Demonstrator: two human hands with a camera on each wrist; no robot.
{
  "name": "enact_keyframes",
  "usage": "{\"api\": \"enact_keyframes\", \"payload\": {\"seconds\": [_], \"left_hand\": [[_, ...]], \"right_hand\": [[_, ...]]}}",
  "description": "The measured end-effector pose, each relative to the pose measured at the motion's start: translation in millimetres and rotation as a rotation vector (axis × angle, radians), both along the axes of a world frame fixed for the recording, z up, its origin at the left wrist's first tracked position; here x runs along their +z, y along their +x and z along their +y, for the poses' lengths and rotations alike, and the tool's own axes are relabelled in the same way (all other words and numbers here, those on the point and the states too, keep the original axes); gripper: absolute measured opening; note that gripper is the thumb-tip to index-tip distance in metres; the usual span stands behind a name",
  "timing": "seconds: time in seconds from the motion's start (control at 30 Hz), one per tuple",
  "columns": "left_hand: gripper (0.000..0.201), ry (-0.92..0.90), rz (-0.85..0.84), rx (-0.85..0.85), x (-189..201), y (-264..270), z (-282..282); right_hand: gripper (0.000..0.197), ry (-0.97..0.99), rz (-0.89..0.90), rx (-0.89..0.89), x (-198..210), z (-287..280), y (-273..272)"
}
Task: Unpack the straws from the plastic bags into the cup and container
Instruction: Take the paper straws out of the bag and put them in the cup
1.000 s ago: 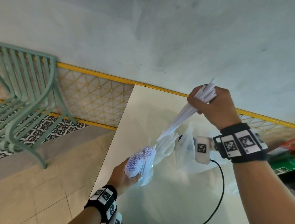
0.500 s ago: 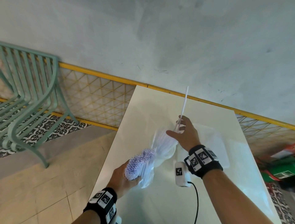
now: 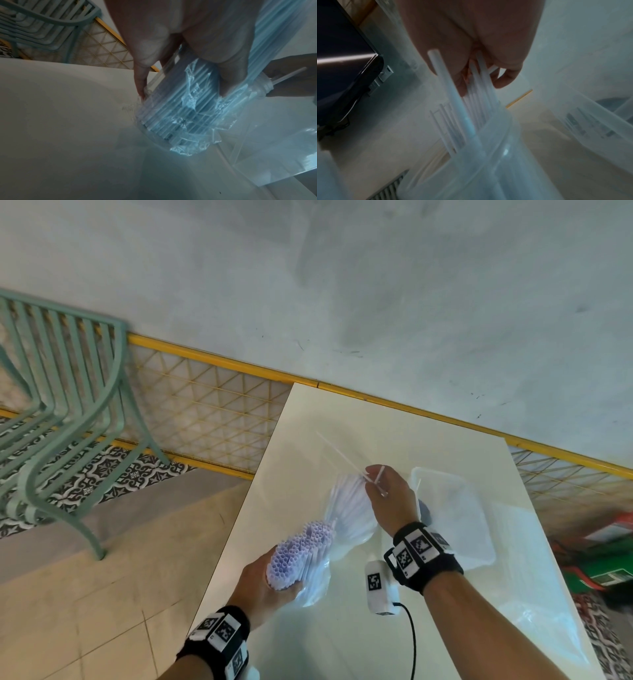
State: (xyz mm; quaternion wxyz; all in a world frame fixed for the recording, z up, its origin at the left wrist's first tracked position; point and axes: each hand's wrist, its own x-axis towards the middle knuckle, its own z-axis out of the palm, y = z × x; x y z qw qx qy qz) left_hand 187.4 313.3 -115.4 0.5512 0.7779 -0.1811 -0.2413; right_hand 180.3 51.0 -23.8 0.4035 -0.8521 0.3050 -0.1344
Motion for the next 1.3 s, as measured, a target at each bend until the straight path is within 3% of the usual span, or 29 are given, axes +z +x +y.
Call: {"api": "enact_keyframes", "payload": {"seconds": [0.23,0.37,0.4,0.63,0.83,1.07,1.2,1.3], "left_hand": [[0.048,0.005,-0.016,-0.025,4,0,0],[0.049,0.004,-0.012,-0.024,5,0,0],[0.048,0.005,-0.015,-0.025,5,-1,0],[0.049,0.002,0.000,-0.014,4,0,0],[0.053,0.014,0.012,0.011,-2,0,-1],[0.052,0.047,-0.003,0.010,-4,1,-1],[0.053,0.056,-0.007,0.005,-6,2,-1],[0.053,0.054,0.006,0.002,-6,2,-1]], "right_hand": [[0.023,0.091,0.021,-0.018,4,1,6],[0.008,0.129,0.006,-0.062,9,-1,10],[0.003,0.143,-0.018,-0.069,10,-1,9],[0.015,0.296,-0.293,-0.172,20,4,8],[0.009,0.192,-0.394,-0.148,45,2,3],[0.014,0.055,-0.089,-0.014,38,3,-9],[0.026,0.053,-0.051,-0.013,27,3,-20],[0.021,0.063,-0.004,0.011,20,3,-25]]}}
